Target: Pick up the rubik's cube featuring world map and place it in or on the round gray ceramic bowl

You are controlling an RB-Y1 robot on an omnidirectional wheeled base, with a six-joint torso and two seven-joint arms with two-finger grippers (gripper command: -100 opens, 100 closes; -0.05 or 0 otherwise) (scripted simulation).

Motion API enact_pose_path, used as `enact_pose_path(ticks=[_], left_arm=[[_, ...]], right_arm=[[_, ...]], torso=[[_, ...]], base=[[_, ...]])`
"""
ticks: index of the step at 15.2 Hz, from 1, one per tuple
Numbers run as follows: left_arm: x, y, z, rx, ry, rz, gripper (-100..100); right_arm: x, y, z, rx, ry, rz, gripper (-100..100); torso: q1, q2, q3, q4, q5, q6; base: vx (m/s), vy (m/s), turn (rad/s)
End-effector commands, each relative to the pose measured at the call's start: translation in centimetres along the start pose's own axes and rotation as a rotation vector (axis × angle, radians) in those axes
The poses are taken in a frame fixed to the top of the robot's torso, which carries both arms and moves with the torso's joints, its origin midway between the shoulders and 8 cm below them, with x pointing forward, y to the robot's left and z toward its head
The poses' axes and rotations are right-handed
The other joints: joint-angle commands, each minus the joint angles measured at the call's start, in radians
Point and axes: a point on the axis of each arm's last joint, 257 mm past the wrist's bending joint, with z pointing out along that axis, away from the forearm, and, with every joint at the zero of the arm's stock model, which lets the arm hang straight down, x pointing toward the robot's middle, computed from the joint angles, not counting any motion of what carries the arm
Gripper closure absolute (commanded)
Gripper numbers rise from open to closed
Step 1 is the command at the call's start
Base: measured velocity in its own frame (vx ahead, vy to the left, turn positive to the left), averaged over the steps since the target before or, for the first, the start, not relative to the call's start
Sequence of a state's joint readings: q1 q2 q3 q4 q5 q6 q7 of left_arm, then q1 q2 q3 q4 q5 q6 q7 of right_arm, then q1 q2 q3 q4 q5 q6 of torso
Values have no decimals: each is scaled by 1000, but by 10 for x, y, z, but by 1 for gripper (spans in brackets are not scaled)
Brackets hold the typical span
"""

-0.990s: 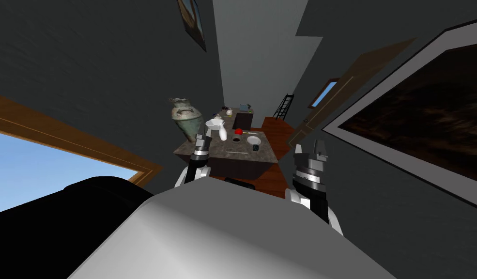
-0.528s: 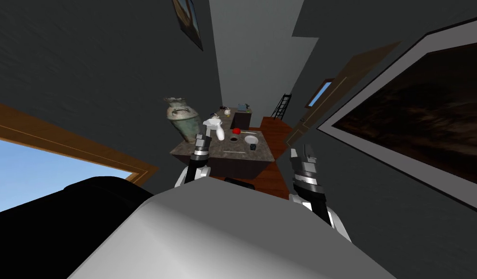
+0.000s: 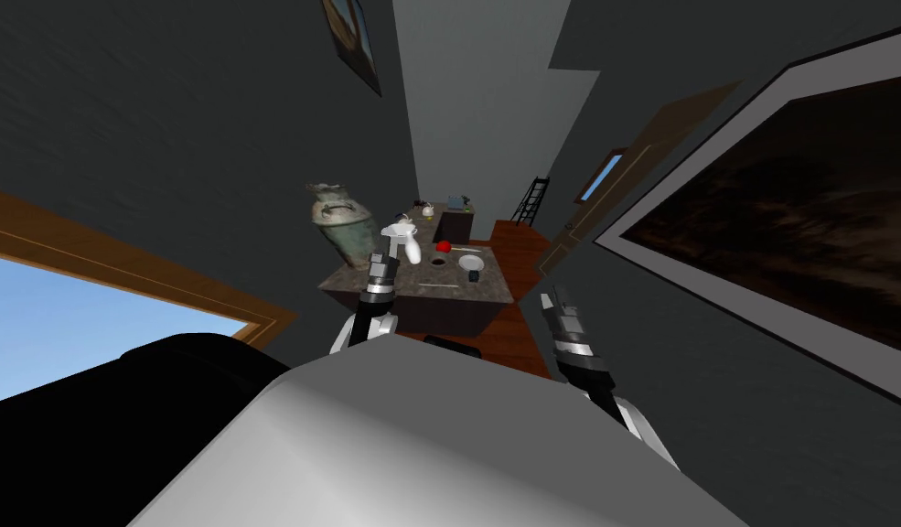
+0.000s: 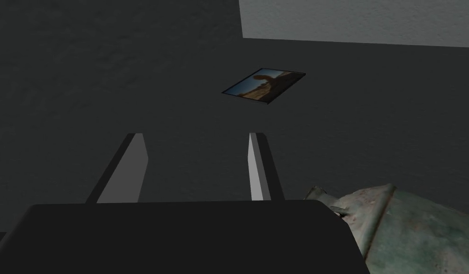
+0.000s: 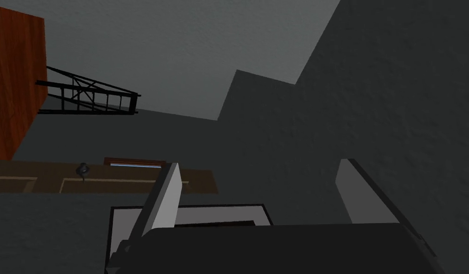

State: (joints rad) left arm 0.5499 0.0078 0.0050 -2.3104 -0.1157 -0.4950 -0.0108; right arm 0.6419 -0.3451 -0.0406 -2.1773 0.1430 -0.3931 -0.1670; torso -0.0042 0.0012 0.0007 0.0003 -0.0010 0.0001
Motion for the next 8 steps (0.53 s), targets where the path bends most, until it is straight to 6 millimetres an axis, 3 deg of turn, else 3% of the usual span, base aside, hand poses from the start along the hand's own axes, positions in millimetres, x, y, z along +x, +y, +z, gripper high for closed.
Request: enact_pose_path(ticks=[1,3,4,5,6,8], left_arm=[[0,0,0,0,0,0,0],[0,0,0,0,0,0,0],[0,0,0,0,0,0,0],[0,0,0,0,0,0,0],[0,0,0,0,0,0,0],[0,0,0,0,0,0,0]], right_arm=[[5,-20,-11,51,47,-30,-100],[5,-20,-11,51,61,-39,-100],[9,-39,-22,97,99,-63,-100],[9,-39,-22,97,112,-73,-100],[12,-57,-33,140,141,-91,-100],[12,-60,-35,145,166,-108,-100]], torso=[[0,0,0,0,0,0],[0,0,0,0,0,0],[1,0,0,0,0,0],[1,0,0,0,0,0],[1,0,0,0,0,0],[0,0,0,0,0,0]], base=[[-14,-42,31],[-13,-40,26],[-18,-34,52],[-18,-39,55],[-15,-48,72],[-14,-45,56]])
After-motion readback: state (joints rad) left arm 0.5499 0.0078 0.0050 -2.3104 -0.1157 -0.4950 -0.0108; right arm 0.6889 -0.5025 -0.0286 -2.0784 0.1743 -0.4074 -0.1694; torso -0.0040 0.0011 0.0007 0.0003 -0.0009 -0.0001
